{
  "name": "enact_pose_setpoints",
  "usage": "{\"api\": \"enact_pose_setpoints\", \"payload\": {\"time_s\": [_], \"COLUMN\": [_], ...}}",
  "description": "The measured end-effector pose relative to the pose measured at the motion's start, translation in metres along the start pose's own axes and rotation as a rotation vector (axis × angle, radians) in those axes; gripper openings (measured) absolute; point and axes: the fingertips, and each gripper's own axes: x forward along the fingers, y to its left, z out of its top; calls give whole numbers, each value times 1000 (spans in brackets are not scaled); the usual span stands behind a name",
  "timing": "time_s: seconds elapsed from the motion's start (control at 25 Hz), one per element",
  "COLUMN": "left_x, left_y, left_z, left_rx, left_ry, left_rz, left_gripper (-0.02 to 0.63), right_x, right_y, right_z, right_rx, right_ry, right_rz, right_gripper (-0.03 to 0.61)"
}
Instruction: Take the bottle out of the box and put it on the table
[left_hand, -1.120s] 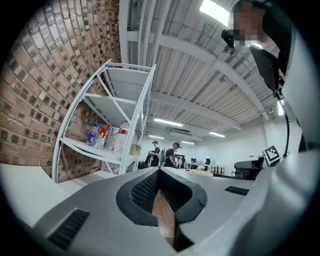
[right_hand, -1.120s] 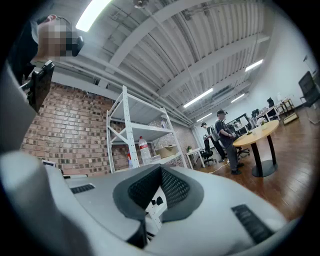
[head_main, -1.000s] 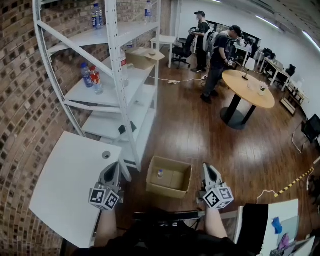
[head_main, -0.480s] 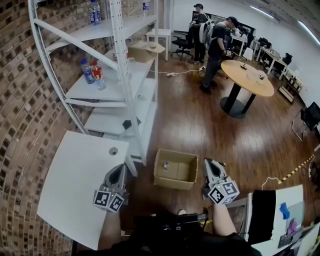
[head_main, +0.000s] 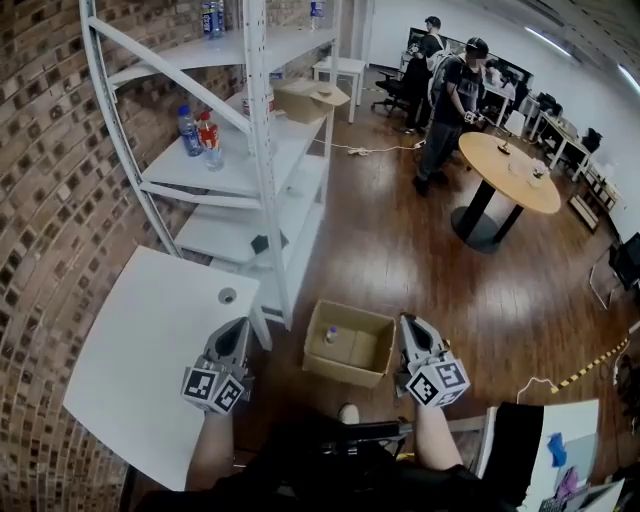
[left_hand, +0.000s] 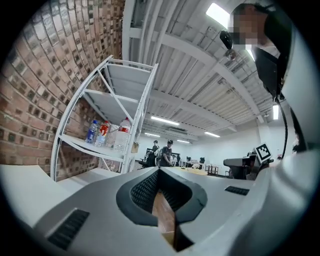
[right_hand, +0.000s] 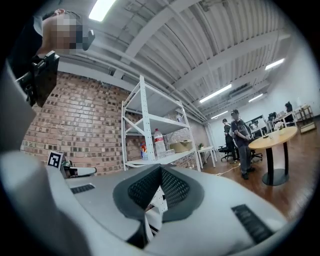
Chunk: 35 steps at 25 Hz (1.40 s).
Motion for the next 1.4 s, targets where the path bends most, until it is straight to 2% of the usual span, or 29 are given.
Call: {"api": "enact_pose_setpoints", "payload": {"time_s": [0.12, 0.4, 0.76, 0.96, 1.08, 1.2, 1.4], "left_x": [17, 64, 122, 139, 149, 159, 174], "left_y": [-8, -25, -50, -46, -39, -38, -40], "left_z": [3, -1, -13, -21, -20, -19, -21], "left_rx": [12, 12, 11, 7, -2, -2, -6], "left_ry": [-12, -40, -56, -35, -37, -34, -20], "left_rz": [28, 78, 90, 76, 62, 23, -43], "left_gripper": [2, 2, 2, 2, 2, 2, 2], "right_x": [14, 36, 48, 56, 63, 70, 76], "right_y": [-20, -81, -141, -150, -155, -157, -142], "right_z": [5, 19, 19, 18, 13, 2, -3], "right_rx": [8, 28, 35, 43, 30, 19, 3], "right_ry": [-4, -15, 17, 14, 39, 81, 106], "right_rz": [37, 62, 102, 85, 47, 0, -9], "right_gripper": [5, 5, 5, 5, 5, 5, 5]}}
